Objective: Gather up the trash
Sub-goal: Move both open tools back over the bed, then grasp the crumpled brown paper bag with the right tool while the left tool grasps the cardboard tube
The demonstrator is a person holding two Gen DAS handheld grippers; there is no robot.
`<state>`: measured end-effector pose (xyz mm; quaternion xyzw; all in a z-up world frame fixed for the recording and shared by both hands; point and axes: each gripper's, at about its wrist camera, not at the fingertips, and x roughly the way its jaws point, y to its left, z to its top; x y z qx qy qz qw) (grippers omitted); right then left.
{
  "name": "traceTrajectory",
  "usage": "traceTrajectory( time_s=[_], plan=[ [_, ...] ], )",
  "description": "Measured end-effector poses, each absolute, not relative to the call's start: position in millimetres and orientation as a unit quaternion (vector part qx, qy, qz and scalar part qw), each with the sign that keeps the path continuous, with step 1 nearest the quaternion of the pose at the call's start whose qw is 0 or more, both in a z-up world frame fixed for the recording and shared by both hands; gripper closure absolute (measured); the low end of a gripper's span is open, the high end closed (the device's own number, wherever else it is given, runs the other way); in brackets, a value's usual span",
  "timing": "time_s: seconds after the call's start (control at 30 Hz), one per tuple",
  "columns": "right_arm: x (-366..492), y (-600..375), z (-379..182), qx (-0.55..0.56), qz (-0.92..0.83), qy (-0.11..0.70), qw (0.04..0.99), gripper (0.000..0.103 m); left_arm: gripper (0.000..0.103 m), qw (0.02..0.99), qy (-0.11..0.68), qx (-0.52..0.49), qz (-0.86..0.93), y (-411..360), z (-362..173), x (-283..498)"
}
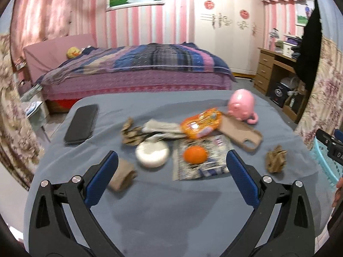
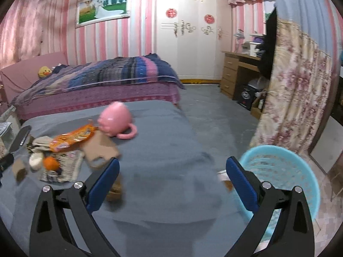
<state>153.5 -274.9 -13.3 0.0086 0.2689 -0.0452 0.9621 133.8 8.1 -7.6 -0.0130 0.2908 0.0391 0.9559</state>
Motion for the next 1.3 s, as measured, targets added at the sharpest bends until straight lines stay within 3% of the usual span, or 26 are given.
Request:
traceTrajectory(
  time_s=[0.3,0.57,0.7,0.93,1.03,1.13,1.3],
  plan=[
    [173,-223,-60,-0.025,-0.022,0.306,0.951,0.006,0.006,0.944,0.320,-0.022,0.083,67,-39,126],
    [191,-227,-67,-0.015,-0.013,0.334,0.942,0.007,0.006,0.931,0.347,-0.033,0.104,98,-68,138],
    [197,-228,-71,-0.006,-0.006,0.345,0.938,0.021,0.006,0.923,0.372,-0.039,0.094,103,-75,155],
    [199,-221,-74,-0.015,0.007,0.351,0.936,0.025,0.006,0.910,0.404,-0.027,0.084,104,-86,184],
    [201,-220,-77,-0.015,0.014,0.359,0.933,0.032,0.006,0.906,0.415,-0.040,0.076,109,-89,188],
    [201,-220,-79,-0.010,0.026,0.364,0.931,0.039,0.015,0.907,0.413,-0.046,0.069,109,-89,186],
    [200,-215,-80,-0.009,0.051,0.366,0.929,0.062,0.048,0.910,0.409,-0.031,0.064,101,-90,182]
  ],
)
